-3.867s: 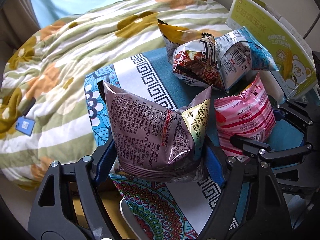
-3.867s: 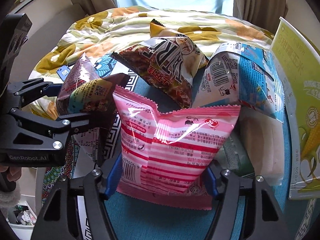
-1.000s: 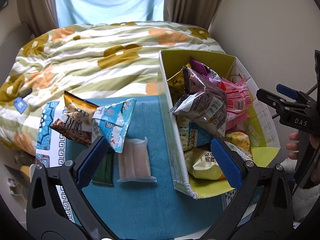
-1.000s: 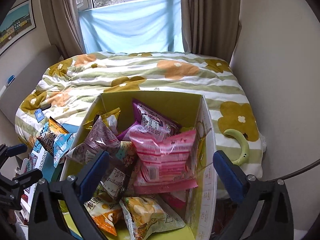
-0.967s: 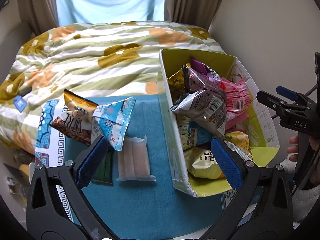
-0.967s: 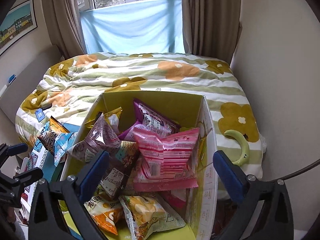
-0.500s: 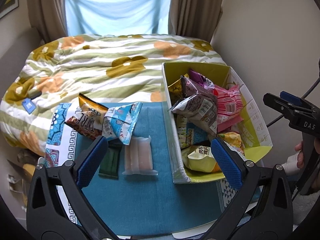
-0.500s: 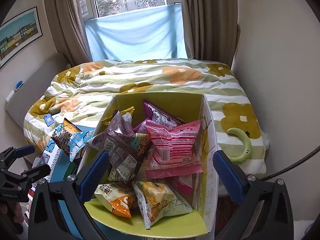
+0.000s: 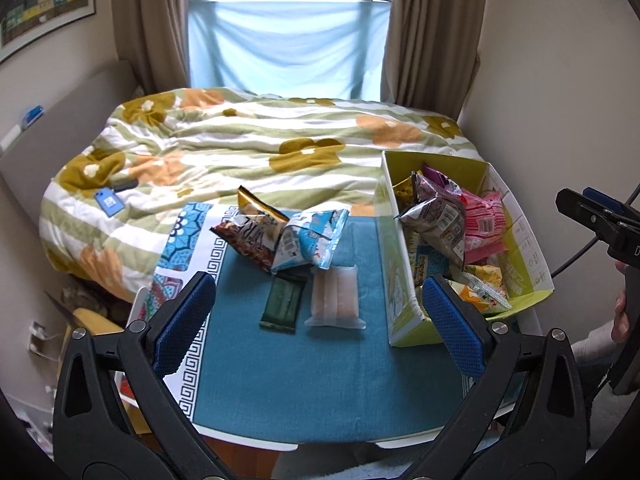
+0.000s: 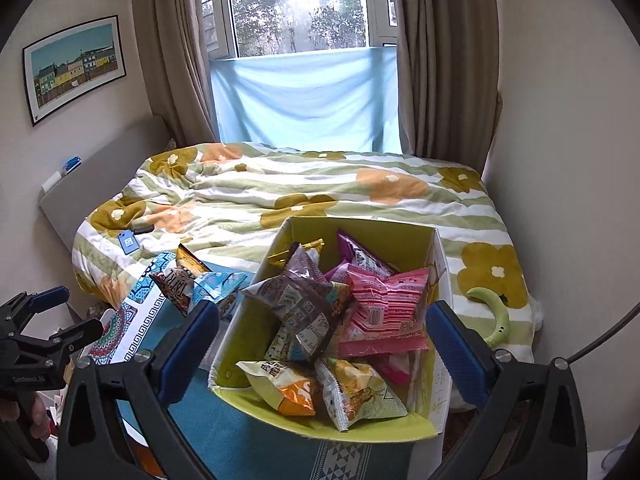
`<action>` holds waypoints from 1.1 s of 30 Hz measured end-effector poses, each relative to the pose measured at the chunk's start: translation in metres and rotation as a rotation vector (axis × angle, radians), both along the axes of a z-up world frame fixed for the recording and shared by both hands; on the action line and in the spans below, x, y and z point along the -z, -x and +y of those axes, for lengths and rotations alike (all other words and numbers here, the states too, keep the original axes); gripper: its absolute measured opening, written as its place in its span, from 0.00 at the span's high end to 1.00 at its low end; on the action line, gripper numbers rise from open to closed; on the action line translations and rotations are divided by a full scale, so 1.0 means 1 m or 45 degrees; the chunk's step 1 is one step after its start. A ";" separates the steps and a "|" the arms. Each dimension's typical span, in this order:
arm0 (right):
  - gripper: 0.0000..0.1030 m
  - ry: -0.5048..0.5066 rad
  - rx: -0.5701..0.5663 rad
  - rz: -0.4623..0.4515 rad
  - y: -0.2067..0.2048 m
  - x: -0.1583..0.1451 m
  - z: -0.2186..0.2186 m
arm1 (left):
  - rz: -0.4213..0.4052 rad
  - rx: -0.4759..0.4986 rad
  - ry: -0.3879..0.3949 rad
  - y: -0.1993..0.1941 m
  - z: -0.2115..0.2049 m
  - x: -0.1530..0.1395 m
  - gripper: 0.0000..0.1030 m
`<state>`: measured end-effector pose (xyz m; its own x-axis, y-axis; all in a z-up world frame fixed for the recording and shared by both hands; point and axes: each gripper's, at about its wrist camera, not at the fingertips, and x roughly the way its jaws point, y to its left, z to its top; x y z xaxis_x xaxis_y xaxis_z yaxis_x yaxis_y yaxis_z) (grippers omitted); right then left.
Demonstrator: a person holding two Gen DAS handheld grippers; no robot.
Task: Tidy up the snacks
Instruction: 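Move both tools back to the remaining snack bags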
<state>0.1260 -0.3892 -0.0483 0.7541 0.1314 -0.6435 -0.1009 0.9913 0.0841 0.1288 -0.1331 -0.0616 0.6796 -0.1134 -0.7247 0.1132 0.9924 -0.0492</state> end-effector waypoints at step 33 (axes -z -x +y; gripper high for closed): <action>0.00 -0.202 0.279 0.042 -0.043 0.029 0.202 | 0.158 0.419 0.042 -0.150 0.167 0.033 0.01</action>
<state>0.1695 -0.1869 -0.0776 0.7546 0.0684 -0.6526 0.1202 0.9633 0.2399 0.2787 0.0338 -0.0943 0.5098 -0.3368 -0.7916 0.4179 0.9013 -0.1143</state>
